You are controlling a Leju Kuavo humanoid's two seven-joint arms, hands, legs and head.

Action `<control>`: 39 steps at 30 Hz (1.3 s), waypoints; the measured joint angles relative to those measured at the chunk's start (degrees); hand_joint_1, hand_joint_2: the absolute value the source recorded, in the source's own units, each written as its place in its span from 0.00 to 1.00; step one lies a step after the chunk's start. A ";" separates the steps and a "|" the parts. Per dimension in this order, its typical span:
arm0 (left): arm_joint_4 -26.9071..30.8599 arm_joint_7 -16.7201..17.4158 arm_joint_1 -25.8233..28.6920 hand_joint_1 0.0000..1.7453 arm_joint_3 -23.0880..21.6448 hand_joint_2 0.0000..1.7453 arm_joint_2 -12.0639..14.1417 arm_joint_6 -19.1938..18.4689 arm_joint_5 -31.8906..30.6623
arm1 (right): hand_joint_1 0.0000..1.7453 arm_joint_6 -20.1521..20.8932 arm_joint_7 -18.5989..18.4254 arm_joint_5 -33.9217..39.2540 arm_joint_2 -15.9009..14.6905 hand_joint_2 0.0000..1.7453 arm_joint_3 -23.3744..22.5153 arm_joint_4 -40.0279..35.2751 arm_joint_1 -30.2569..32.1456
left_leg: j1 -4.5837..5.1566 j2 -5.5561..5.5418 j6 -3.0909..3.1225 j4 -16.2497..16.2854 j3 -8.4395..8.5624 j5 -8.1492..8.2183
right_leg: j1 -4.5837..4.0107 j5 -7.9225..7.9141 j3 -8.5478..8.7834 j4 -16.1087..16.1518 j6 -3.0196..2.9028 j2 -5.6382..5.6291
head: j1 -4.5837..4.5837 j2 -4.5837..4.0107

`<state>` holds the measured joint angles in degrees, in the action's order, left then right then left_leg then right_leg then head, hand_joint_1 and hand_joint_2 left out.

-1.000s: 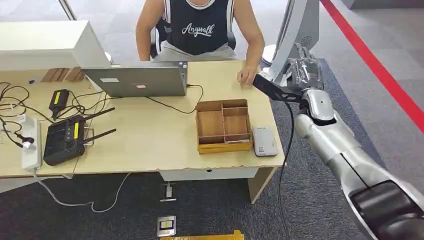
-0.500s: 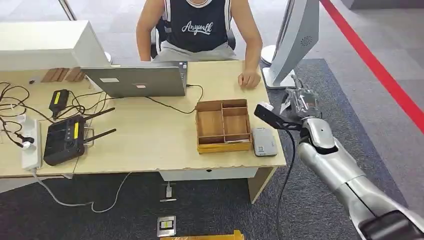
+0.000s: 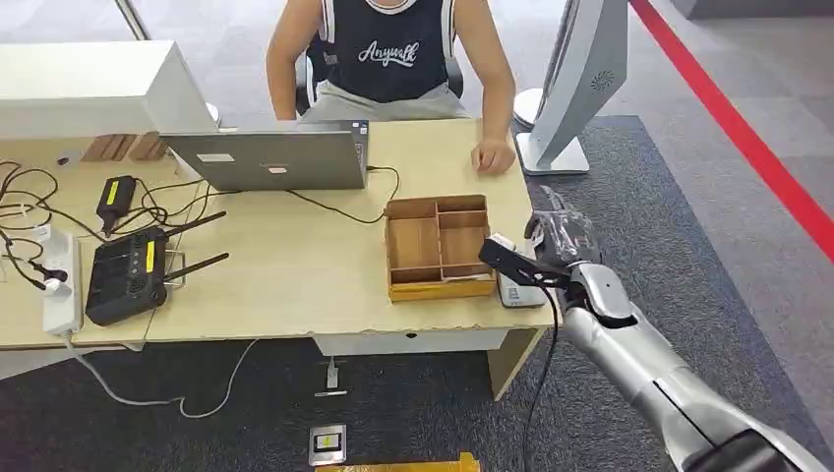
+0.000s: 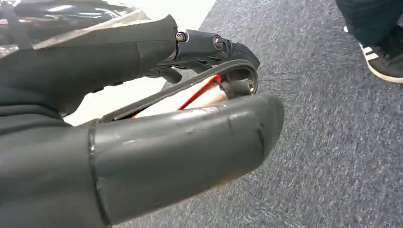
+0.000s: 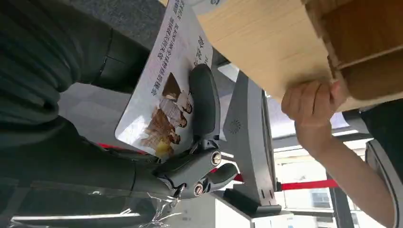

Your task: Pass the card to the sensor for recognition and then transmit it.

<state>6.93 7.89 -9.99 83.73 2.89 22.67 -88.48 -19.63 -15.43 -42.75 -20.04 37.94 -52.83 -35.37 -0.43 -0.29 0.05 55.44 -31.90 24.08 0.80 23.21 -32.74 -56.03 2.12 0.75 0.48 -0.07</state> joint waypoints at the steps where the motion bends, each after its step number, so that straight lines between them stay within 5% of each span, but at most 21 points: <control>1: 0.00 0.13 0.00 0.00 0.06 0.00 -0.04 0.02 0.06 | 1.00 -0.07 0.28 0.09 0.39 1.00 0.15 0.54 -0.02 | 0.00 -0.01 0.00 0.00 -0.01 0.00 | 0.00 0.00 0.00 0.00 0.00 0.00 | 0.00 0.00; 8: 0.00 0.33 -0.01 0.00 0.55 0.00 -0.24 0.37 0.50 | 1.00 -0.77 1.46 1.09 2.75 1.00 1.14 4.63 -0.83 | 0.00 0.00 0.00 0.00 -0.01 0.00 | 0.00 0.00 0.00 0.00 0.00 0.00 | 0.00 0.00; 9: 0.00 0.35 -0.01 0.00 0.61 1.00 -0.26 0.50 0.50 | 1.00 -0.83 1.53 1.18 2.88 1.00 1.29 5.06 -0.89 | 0.00 0.00 0.00 0.00 0.00 0.00 | 0.00 0.00 0.00 0.00 0.00 0.00 | 0.00 0.00; 39: 0.00 1.51 -0.09 0.00 3.04 1.00 -0.76 1.92 1.16 | 1.00 -2.32 1.94 5.53 4.65 1.00 2.05 15.17 -1.84 | 0.00 0.00 0.00 0.01 0.01 0.00 | 0.00 0.00 0.00 0.00 0.00 0.00 | 0.00 0.00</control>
<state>6.93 9.40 -10.08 86.77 2.12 24.59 -87.32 -21.94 -13.49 -37.22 -15.39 40.00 -37.66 -37.21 -0.42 -0.29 0.05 55.45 -31.88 24.08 0.81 23.21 -32.74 -56.03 2.12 0.75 0.48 -0.07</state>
